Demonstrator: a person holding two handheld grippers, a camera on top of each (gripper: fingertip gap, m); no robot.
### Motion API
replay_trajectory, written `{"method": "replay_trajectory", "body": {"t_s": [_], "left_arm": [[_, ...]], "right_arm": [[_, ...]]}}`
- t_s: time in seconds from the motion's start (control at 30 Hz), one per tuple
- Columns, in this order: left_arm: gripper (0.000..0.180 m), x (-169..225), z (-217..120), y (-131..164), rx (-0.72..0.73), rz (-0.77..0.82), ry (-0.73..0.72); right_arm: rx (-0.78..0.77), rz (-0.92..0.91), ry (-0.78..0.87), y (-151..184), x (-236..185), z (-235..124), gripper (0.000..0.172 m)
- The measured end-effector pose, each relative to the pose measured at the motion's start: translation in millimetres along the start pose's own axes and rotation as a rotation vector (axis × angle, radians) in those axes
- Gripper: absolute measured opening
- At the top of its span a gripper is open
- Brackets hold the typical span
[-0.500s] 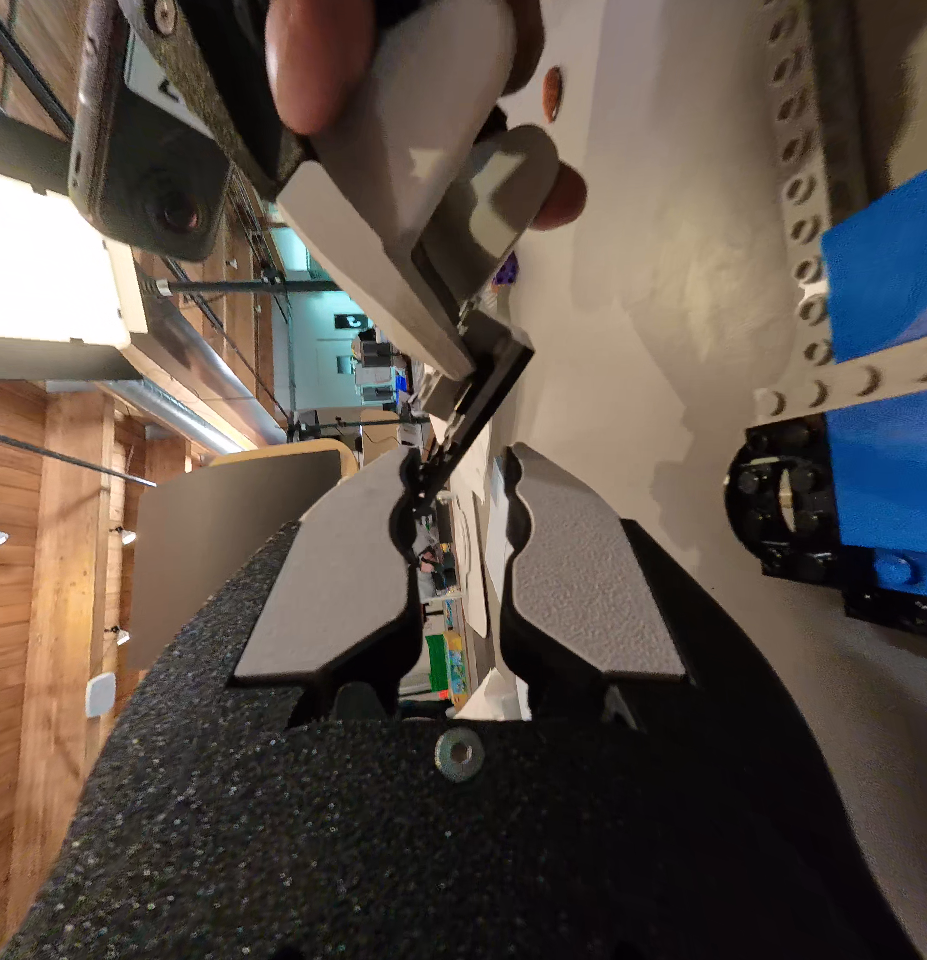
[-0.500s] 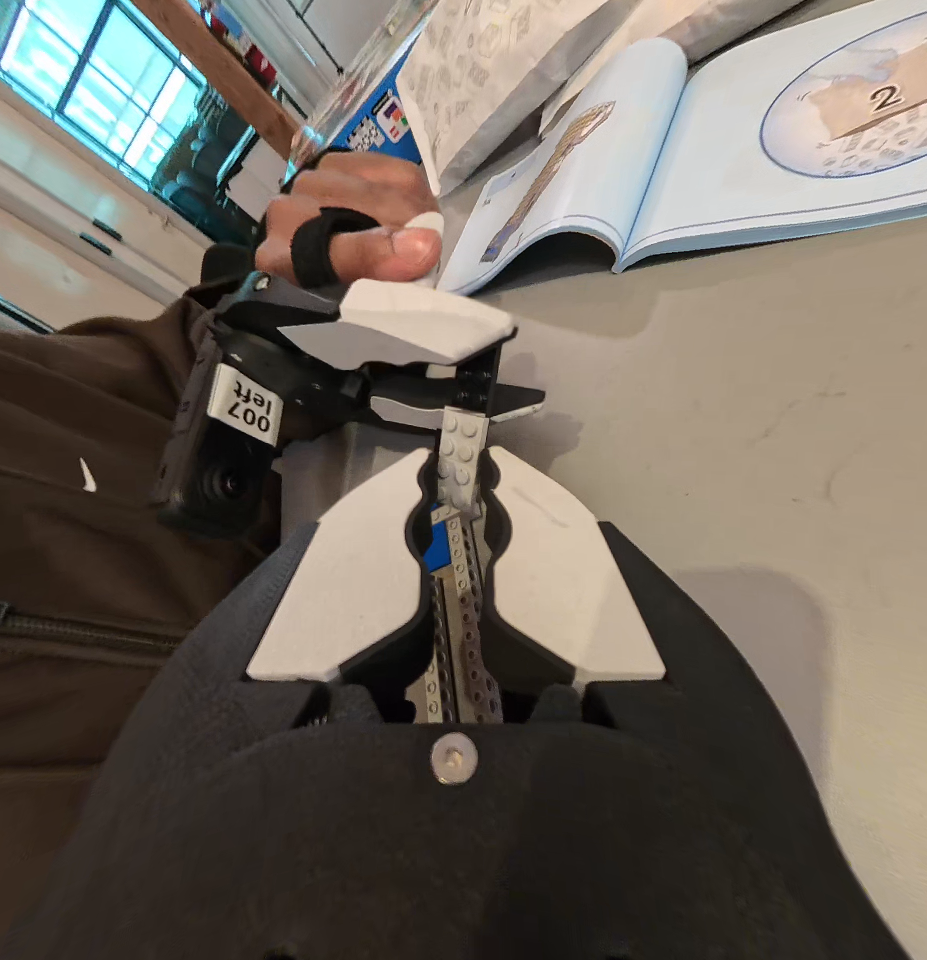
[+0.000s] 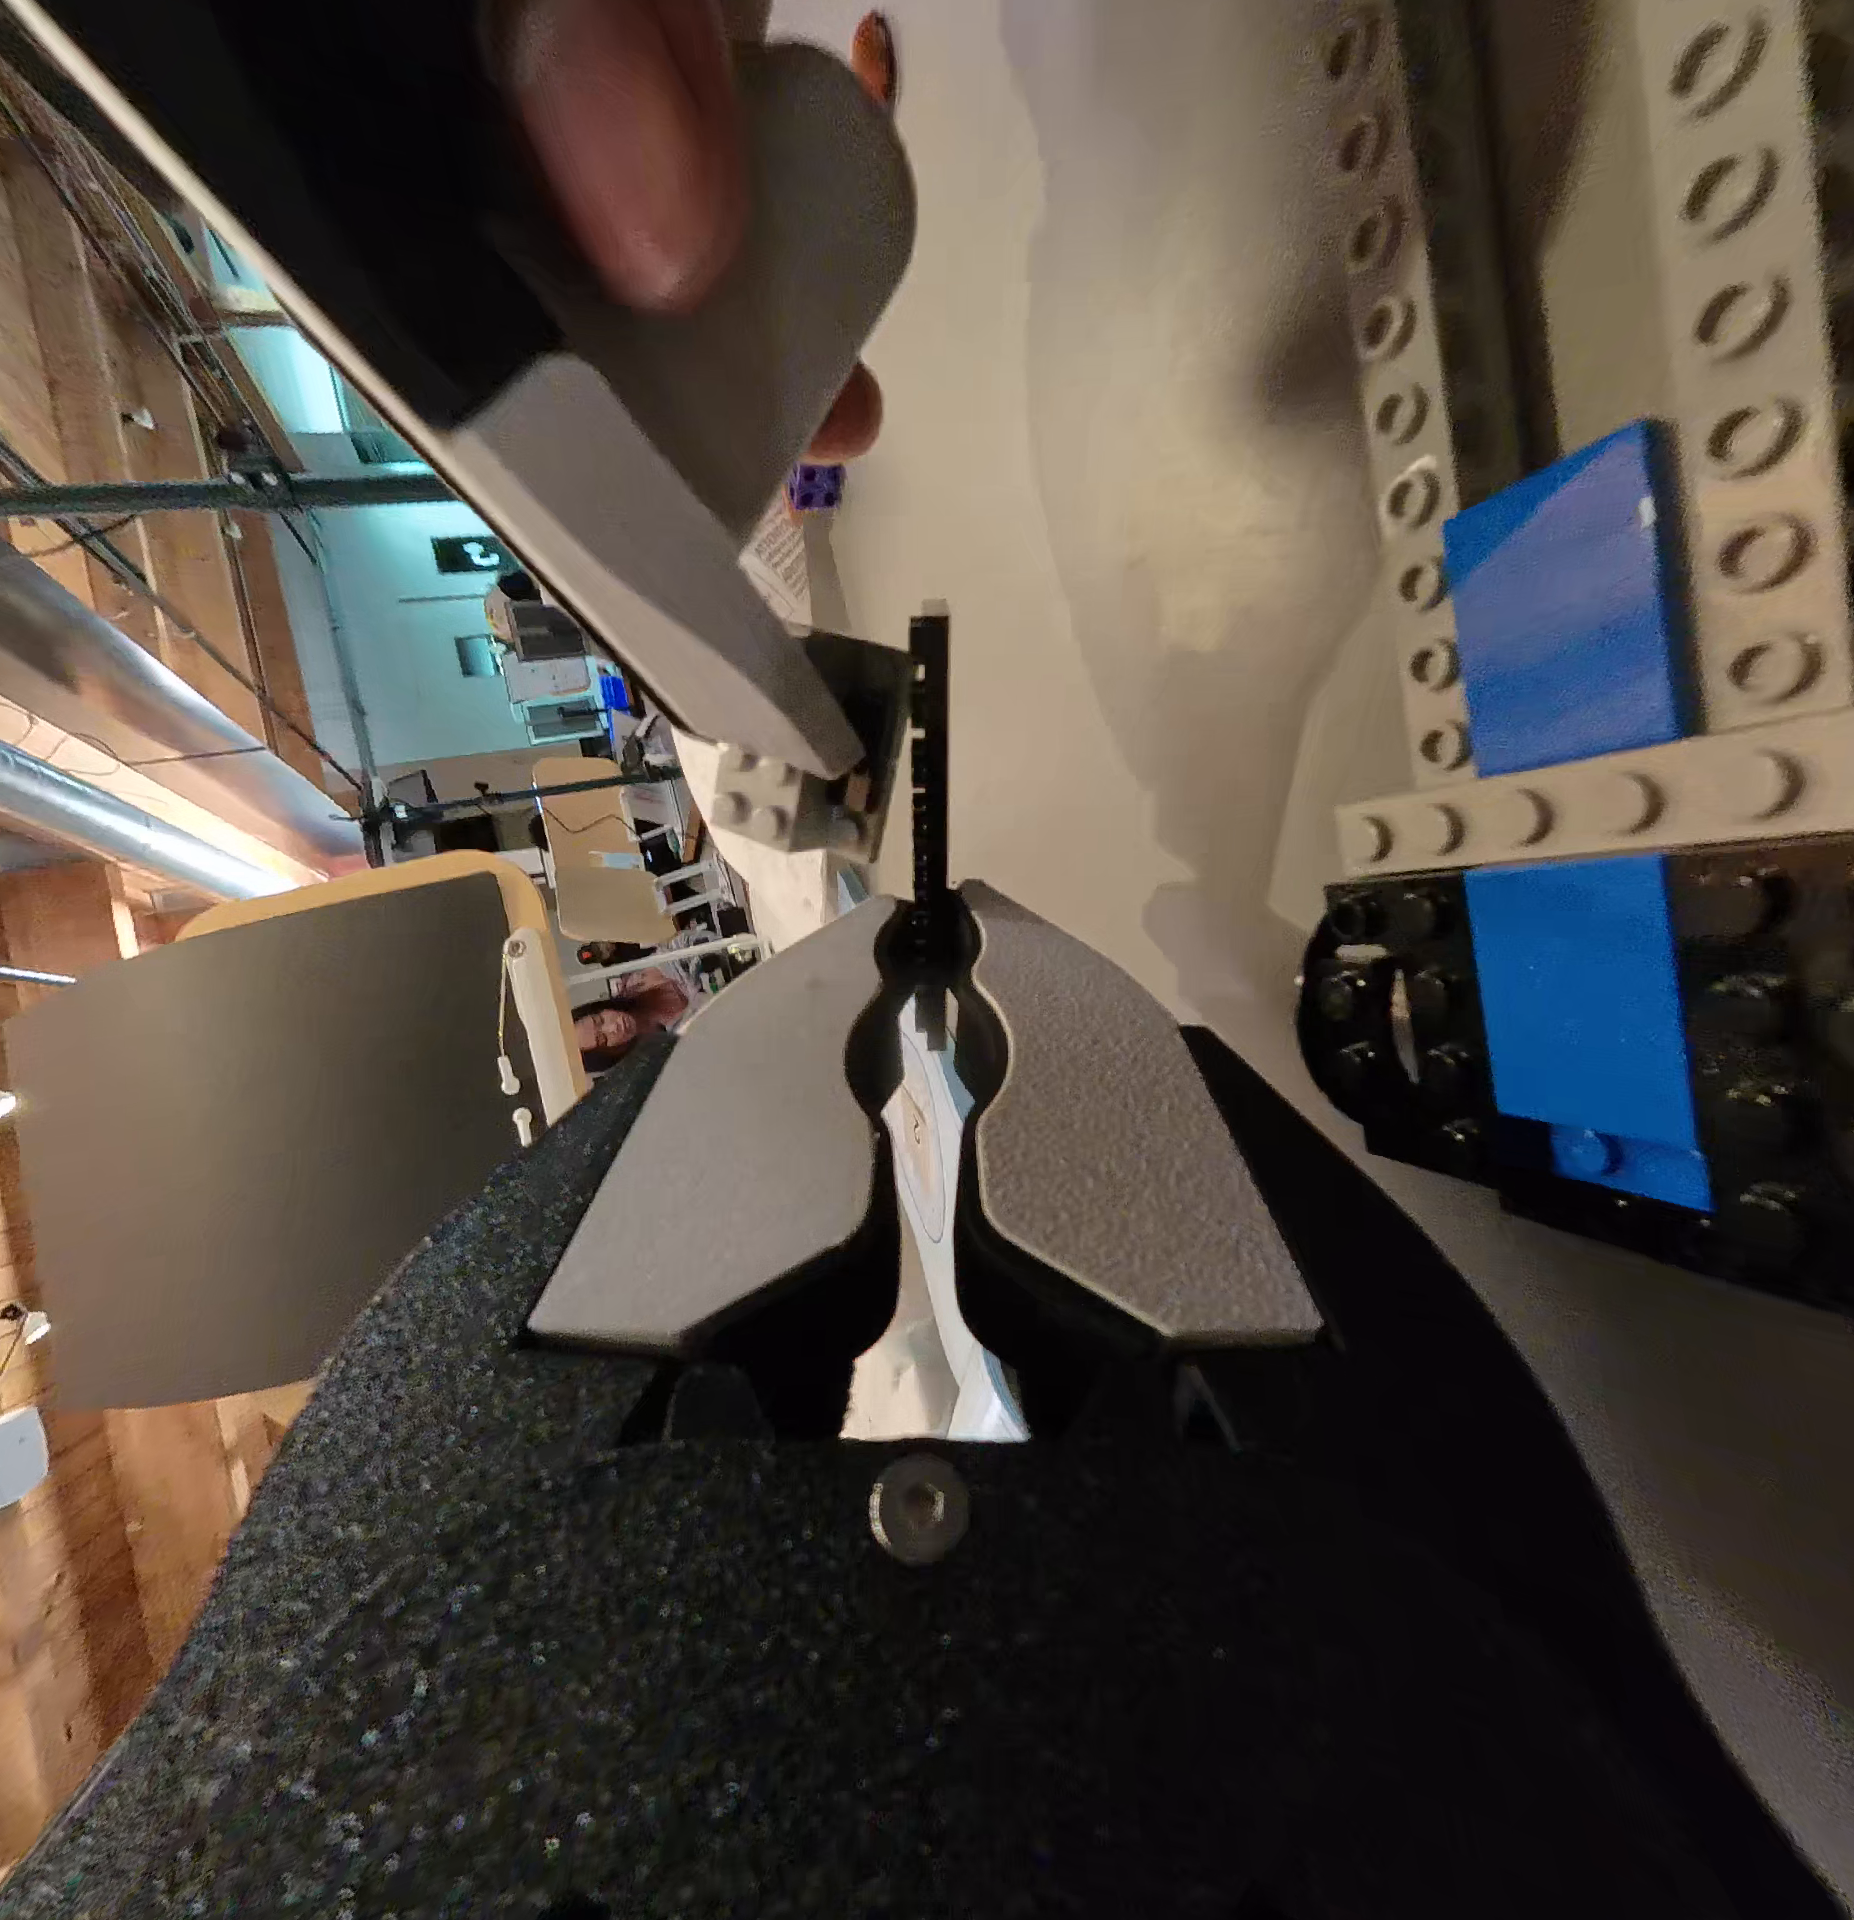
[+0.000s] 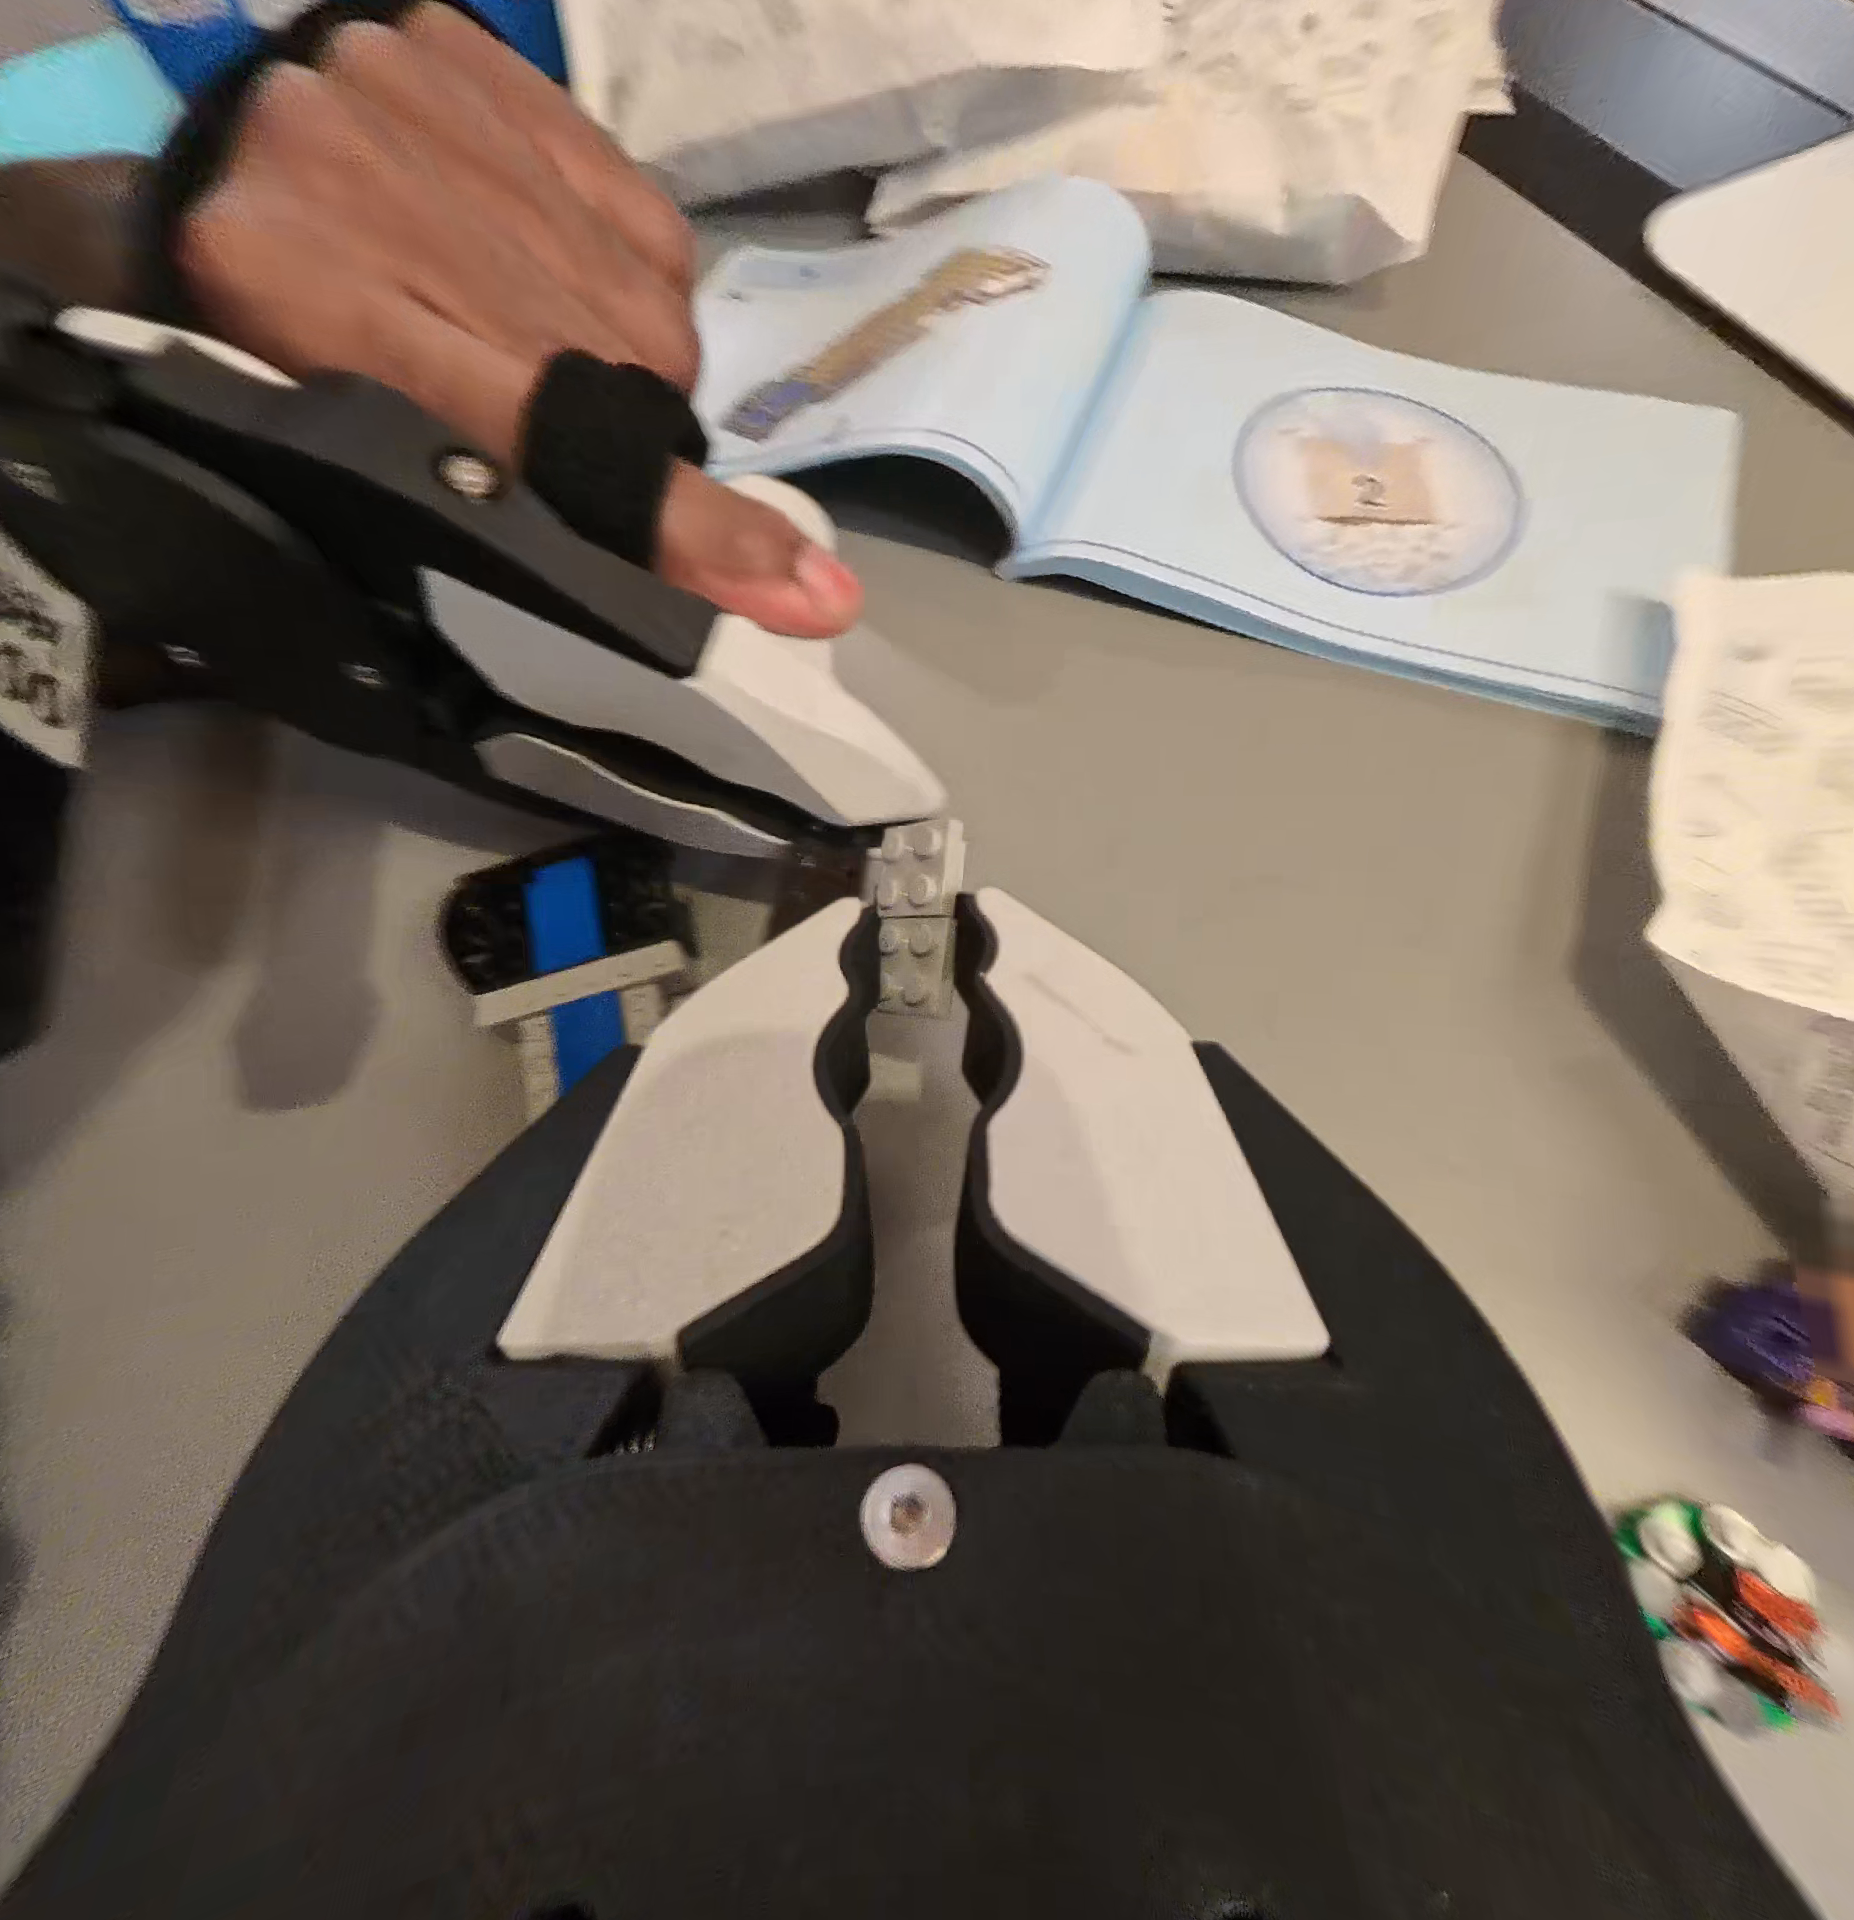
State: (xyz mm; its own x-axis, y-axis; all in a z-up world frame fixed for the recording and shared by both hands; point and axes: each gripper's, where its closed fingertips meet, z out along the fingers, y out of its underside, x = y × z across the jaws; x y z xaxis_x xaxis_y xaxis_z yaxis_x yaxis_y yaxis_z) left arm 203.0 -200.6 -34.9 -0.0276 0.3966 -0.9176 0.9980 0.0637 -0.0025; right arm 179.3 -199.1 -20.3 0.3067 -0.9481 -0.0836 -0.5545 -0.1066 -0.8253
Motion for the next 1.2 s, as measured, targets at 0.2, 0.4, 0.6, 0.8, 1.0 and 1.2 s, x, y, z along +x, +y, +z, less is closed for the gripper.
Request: {"method": "replay_trajectory", "body": {"t_s": [0.2,0.4,0.6,0.8,1.0,1.2], "left_arm": [[0.004,18,11,20,-0.097,-0.06,0.109],[0.006,29,19,29,-0.101,-0.068,0.144],[0.021,28,13,22,-0.012,-0.208,0.204],[0.045,25,-4,19,0.12,-0.471,0.35],[0.031,-3,-20,-13,0.377,-0.705,0.353],[0.014,-7,-28,-37,0.51,-0.877,0.47]], "right_arm": [[0.029,0.094,-0.061,2,0,-2,0.014],[0.025,0.115,-0.082,11,2,-1,0.014],[0.016,0.096,-0.082,16,4,0,0.014],[-0.007,0.069,-0.098,20,1,2,0.014],[-0.023,-0.057,-0.075,18,-9,6,0.014],[-0.027,-0.238,-0.044,15,-25,11,0.014]]}}
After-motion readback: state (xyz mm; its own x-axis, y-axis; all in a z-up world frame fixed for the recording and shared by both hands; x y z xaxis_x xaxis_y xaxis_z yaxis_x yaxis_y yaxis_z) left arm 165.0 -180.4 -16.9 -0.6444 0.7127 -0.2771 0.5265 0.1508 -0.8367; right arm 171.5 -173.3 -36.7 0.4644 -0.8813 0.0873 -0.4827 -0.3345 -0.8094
